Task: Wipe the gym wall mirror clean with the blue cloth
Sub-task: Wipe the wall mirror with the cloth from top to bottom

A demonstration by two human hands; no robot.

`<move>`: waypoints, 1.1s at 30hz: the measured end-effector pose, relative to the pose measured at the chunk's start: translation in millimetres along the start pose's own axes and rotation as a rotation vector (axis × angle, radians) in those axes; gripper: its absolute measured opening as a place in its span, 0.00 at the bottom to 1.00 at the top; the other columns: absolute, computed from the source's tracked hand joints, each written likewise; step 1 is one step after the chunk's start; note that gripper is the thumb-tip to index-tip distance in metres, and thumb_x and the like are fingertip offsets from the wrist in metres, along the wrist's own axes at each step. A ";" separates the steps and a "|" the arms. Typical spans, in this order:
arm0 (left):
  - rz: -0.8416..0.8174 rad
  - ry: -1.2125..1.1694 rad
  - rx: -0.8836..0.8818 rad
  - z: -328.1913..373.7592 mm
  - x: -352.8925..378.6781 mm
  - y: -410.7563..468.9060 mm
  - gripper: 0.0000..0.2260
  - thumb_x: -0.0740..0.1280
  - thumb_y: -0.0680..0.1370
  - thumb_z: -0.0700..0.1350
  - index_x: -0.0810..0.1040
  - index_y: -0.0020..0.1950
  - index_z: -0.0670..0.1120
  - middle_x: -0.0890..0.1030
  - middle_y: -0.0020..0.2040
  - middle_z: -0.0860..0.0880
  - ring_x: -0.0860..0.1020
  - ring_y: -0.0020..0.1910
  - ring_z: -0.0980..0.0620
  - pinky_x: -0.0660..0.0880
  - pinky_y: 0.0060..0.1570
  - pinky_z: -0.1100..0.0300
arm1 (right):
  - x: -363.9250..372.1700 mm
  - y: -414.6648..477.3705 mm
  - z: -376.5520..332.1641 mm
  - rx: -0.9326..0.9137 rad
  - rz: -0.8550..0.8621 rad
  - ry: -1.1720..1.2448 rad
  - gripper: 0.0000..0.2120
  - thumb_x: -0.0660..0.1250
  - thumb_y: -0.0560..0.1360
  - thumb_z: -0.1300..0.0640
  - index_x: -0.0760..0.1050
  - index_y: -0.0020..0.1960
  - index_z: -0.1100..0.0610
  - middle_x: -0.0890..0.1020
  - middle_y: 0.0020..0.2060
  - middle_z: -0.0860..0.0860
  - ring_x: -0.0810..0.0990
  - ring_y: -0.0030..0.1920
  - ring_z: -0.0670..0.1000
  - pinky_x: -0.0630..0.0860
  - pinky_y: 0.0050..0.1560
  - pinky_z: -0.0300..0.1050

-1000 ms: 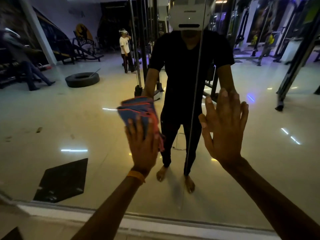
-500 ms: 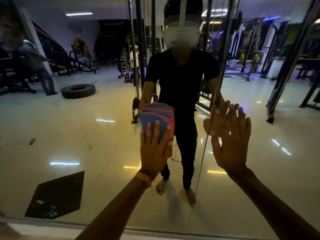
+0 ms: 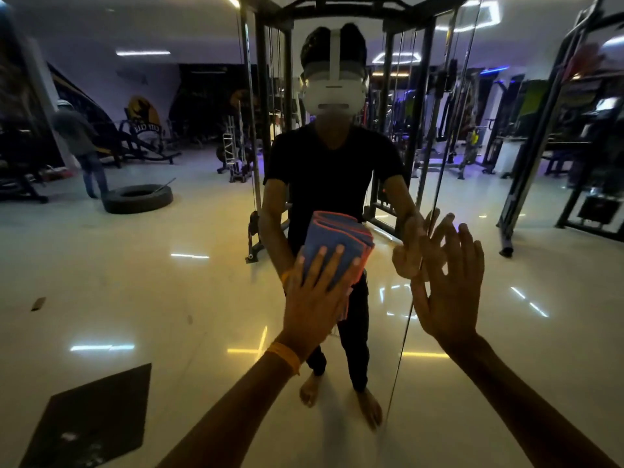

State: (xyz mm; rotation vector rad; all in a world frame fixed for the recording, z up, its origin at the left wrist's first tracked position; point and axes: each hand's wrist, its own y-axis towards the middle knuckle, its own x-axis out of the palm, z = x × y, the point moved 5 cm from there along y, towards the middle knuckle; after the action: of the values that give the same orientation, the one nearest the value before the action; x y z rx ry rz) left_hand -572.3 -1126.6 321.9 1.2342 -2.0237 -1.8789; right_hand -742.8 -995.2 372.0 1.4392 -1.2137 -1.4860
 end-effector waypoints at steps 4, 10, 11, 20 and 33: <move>0.068 -0.024 -0.070 -49.6 -22.5 4.6 0.30 0.56 0.86 0.53 0.48 0.85 0.51 0.44 0.86 0.47 0.44 0.84 0.44 0.47 0.81 0.41 | -6.4 30.6 -4.0 -0.060 -0.001 -0.029 0.28 0.61 0.84 0.52 0.58 0.82 0.54 0.59 0.81 0.61 0.55 0.82 0.63 0.56 0.78 0.68; 0.153 -0.092 -0.396 -99.2 -49.1 31.5 0.27 0.57 0.85 0.52 0.58 0.83 0.44 0.45 0.85 0.48 0.42 0.84 0.44 0.41 0.82 0.43 | -3.4 48.3 -13.8 0.001 0.017 0.012 0.26 0.52 0.87 0.46 0.64 0.80 0.60 0.60 0.81 0.61 0.56 0.82 0.62 0.56 0.79 0.65; 0.140 -0.082 -0.357 -80.5 -42.1 37.6 0.27 0.58 0.85 0.52 0.59 0.82 0.44 0.46 0.85 0.46 0.43 0.84 0.43 0.41 0.82 0.42 | -3.1 47.5 -16.0 0.003 0.013 0.020 0.26 0.52 0.87 0.47 0.65 0.80 0.59 0.61 0.80 0.62 0.56 0.82 0.62 0.56 0.79 0.65; 0.109 0.012 -0.109 -80.2 -41.5 40.1 0.28 0.55 0.86 0.53 0.52 0.84 0.48 0.44 0.86 0.48 0.44 0.84 0.45 0.43 0.82 0.43 | -13.4 48.4 -0.6 -0.025 -0.007 0.045 0.25 0.56 0.85 0.50 0.64 0.80 0.58 0.63 0.80 0.59 0.58 0.82 0.60 0.59 0.77 0.68; 0.221 -0.096 -0.508 -99.4 -53.4 34.3 0.29 0.52 0.86 0.50 0.44 0.85 0.53 0.44 0.85 0.49 0.43 0.84 0.46 0.40 0.82 0.44 | -6.4 54.6 11.2 -0.096 0.025 0.116 0.25 0.64 0.83 0.55 0.66 0.79 0.56 0.64 0.80 0.58 0.60 0.81 0.61 0.59 0.76 0.70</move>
State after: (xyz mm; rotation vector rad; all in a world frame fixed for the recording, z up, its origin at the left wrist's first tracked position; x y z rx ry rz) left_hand -495.2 -1174.7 397.0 0.7697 -1.4964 -2.1765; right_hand -759.1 -1003.5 425.1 1.4203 -1.0717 -1.4046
